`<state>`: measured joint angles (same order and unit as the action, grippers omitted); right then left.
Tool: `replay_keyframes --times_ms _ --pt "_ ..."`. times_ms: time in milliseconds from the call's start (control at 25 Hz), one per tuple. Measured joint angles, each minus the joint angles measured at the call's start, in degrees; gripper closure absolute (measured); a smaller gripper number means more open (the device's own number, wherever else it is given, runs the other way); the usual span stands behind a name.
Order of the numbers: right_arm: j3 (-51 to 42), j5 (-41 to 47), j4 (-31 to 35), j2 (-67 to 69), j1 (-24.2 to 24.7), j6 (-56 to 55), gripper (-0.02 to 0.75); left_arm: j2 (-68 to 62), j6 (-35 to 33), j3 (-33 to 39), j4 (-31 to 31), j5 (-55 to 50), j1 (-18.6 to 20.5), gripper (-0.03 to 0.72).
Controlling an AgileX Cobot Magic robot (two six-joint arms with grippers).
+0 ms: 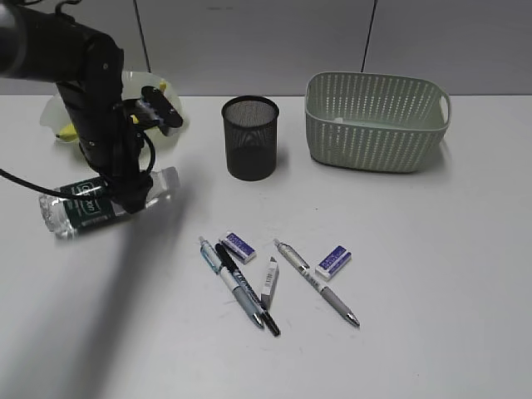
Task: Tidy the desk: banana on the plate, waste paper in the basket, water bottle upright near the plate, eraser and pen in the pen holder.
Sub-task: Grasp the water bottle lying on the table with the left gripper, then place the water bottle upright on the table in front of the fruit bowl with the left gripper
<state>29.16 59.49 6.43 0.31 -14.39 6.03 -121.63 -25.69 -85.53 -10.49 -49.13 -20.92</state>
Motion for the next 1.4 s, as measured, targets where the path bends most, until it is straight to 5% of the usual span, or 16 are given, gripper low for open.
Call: replay_keyframes --times_ms 480,1400 --pt "0.0 0.0 0.0 0.0 0.0 0.0 0.220 -1.0 0.0 0.0 0.8 -0.6 0.0 0.183" --pt "0.0 0.0 0.0 0.0 0.0 -0.1 0.220 12.4 3.6 1.1 18.9 -5.1 0.3 0.183"
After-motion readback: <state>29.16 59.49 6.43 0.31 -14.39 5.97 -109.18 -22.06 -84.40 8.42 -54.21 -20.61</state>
